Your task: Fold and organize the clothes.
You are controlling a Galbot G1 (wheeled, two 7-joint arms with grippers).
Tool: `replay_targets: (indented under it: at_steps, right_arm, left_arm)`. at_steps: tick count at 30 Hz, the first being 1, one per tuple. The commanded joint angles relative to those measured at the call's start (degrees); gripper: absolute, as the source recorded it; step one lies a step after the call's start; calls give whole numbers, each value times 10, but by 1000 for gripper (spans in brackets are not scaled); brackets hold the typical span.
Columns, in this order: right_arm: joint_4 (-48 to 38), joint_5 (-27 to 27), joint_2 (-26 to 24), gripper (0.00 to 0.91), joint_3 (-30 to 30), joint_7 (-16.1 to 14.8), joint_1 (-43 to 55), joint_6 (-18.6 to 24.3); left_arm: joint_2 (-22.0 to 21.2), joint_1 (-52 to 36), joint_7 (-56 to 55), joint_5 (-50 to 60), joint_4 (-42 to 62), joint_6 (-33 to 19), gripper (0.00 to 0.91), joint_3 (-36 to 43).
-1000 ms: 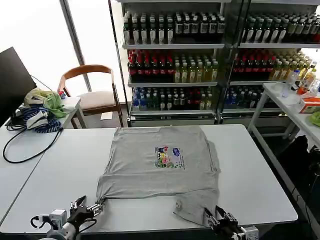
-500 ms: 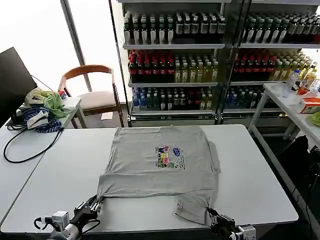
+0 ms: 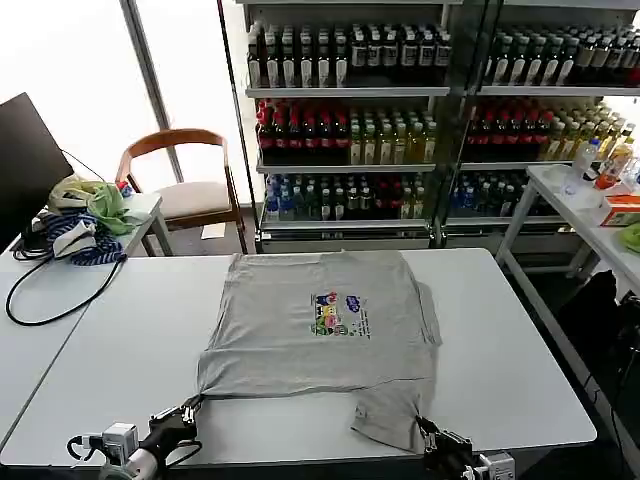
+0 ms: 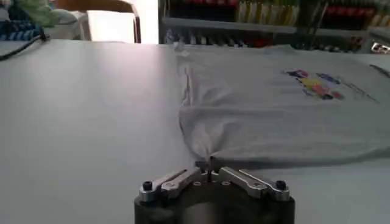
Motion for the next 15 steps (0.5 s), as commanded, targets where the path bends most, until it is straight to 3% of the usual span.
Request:
replay_targets:
  at_steps: [1,15]
  right_arm:
    - [71,0,-4,0,19,-4,-49,8]
    - [130,-3,-36,0,78,-22,-155,46]
  left_arm:
    - [-4,55,-6,-6,-63,-2,0,-27]
    - [-9,181,-22,-23,-146,37,0,-98]
